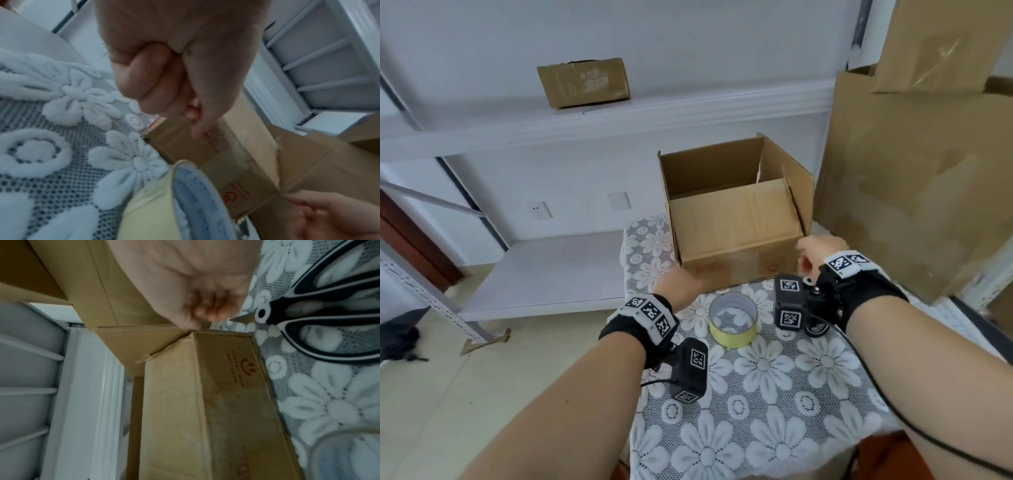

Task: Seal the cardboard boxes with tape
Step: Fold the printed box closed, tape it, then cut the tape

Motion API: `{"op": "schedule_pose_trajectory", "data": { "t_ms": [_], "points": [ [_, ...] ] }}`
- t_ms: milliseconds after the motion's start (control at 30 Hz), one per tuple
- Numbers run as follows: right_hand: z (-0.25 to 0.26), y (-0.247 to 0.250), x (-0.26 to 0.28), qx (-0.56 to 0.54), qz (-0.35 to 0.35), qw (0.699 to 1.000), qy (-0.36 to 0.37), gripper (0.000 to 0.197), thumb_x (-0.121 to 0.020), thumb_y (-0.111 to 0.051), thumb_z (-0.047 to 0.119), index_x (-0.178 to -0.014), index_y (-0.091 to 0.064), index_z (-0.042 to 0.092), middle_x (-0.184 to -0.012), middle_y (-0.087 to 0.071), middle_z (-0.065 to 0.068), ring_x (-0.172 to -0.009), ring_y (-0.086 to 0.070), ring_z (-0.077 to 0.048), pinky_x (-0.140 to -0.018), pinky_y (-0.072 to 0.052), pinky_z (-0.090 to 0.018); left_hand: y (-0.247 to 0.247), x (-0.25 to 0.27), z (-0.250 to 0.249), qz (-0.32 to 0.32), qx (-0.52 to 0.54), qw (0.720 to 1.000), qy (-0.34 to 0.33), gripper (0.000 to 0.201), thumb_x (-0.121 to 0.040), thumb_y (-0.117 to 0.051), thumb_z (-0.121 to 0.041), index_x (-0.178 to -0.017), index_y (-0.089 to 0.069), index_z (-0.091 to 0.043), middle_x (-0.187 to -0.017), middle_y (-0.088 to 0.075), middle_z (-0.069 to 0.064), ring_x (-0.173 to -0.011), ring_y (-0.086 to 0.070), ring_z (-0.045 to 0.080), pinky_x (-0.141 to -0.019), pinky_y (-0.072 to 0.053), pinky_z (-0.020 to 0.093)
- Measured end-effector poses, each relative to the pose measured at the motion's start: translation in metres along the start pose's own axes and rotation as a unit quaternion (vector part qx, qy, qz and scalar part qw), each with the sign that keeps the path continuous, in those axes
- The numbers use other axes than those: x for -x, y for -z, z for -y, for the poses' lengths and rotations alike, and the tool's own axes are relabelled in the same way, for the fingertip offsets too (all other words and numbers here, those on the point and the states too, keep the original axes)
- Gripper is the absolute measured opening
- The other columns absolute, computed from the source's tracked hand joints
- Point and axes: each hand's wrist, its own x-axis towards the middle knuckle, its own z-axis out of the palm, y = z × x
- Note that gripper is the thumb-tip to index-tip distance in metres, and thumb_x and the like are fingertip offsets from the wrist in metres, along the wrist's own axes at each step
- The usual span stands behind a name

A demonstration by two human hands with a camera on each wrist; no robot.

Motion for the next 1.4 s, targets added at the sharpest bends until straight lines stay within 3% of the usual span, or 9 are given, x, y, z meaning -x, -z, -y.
{"op": "schedule_pose_trajectory", "data": {
  "t_ms": [233,400,567,667,733,933,1067,1200,1400],
  "points": [
    [-0.008,-0.019,0.012,0.112,0.036,0.993,0.029,0.026,-0.089,-0.053,0.006,-0.067,-0.043,0.017,-0.065,-0.039,-0.001,-0.053,-0.036,-0.012,-0.052,-0.035,-0.025,0.011,0.011,-0.025,-0.064,0.092,0.989,-0.099,0.053,-0.091,-0.066,-0.033,-0.054,-0.031,-0.018,-0.051,-0.028,-0.003,-0.033,-0.024,0.004,-0.037,-0.023,0.017],
    [-0.008,-0.008,0.016,0.233,-0.013,0.97,0.068,0.027,-0.09,-0.053,0.013,-0.066,-0.039,0.014,-0.065,-0.042,-0.003,-0.055,-0.038,-0.016,-0.051,-0.033,-0.025,0.003,0.019,-0.036,-0.035,0.069,0.992,-0.097,0.046,-0.09,-0.068,-0.034,-0.058,-0.04,-0.016,-0.056,-0.04,-0.002,-0.048,-0.036,0.012,-0.054,-0.039,0.026],
    [-0.033,0.034,0.005,0.374,-0.066,0.923,0.067,0.025,-0.098,-0.039,0.028,-0.101,-0.054,0.009,-0.087,-0.06,-0.013,-0.079,-0.058,-0.025,-0.064,-0.045,-0.028,-0.03,0.024,-0.056,0.067,0.05,0.987,-0.134,0.03,-0.09,-0.069,-0.024,-0.063,-0.061,-0.015,-0.068,-0.059,-0.005,-0.061,-0.053,0.007,-0.062,-0.046,0.021],
    [-0.045,0.068,0.009,0.402,-0.079,0.911,0.044,0.038,-0.091,-0.048,0.023,-0.125,-0.053,0.005,-0.125,-0.055,-0.016,-0.115,-0.054,-0.033,-0.082,-0.041,-0.029,-0.051,0.029,-0.075,0.089,0.034,0.983,-0.16,0.013,-0.089,-0.071,-0.022,-0.08,-0.07,-0.013,-0.077,-0.062,-0.008,-0.075,-0.058,0.01,-0.074,-0.049,0.025],
    [-0.047,0.085,0.02,0.412,-0.078,0.908,0.024,0.038,-0.083,-0.062,0.012,-0.119,-0.058,0.001,-0.122,-0.056,-0.019,-0.105,-0.056,-0.029,-0.079,-0.038,-0.028,-0.065,0.031,-0.088,0.096,0.002,0.98,-0.176,0.008,-0.09,-0.069,-0.025,-0.09,-0.066,-0.017,-0.084,-0.06,-0.006,-0.082,-0.056,0.012,-0.077,-0.046,0.024],
    [-0.041,0.108,0.035,0.483,-0.059,0.873,-0.035,0.019,-0.093,-0.051,0.014,-0.107,-0.062,0.008,-0.122,-0.056,-0.009,-0.109,-0.058,-0.024,-0.083,-0.048,-0.028,-0.111,0.024,-0.1,0.1,-0.072,0.984,-0.128,0.061,-0.09,-0.067,-0.032,-0.141,-0.041,-0.012,-0.137,-0.052,0.007,-0.119,-0.056,0.026,-0.093,-0.048,0.034],
    [-0.042,0.111,0.028,0.44,-0.063,0.896,-0.005,0.036,-0.086,-0.06,0.011,-0.12,-0.056,0.002,-0.125,-0.055,-0.019,-0.115,-0.054,-0.034,-0.088,-0.045,-0.037,-0.133,0.018,-0.097,0.074,-0.133,0.983,-0.101,0.071,-0.081,-0.074,-0.037,-0.137,-0.039,-0.013,-0.13,-0.056,0.008,-0.115,-0.056,0.026,-0.094,-0.052,0.039],
    [-0.042,0.113,-0.02,0.438,0.002,0.899,-0.006,0.041,-0.057,-0.075,0.023,-0.093,-0.066,0.004,-0.093,-0.07,-0.013,-0.082,-0.068,-0.027,-0.077,-0.057,-0.037,-0.14,0.015,-0.1,0.049,-0.229,0.968,-0.096,0.08,-0.077,-0.077,-0.041,-0.138,-0.036,-0.009,-0.136,-0.045,0.012,-0.126,-0.043,0.03,-0.101,-0.046,0.044],
    [-0.024,0.102,-0.015,0.111,0.05,0.992,0.027,0.015,-0.082,-0.067,-0.004,-0.097,-0.068,-0.005,-0.096,-0.069,-0.013,-0.095,-0.066,-0.028,-0.093,-0.051,-0.037,-0.125,0.005,-0.097,0.097,-0.183,0.977,-0.044,0.067,-0.08,-0.07,-0.021,-0.137,-0.037,-0.01,-0.128,-0.051,0.015,-0.115,-0.054,0.032,-0.092,-0.052,0.04]
  ]
}}
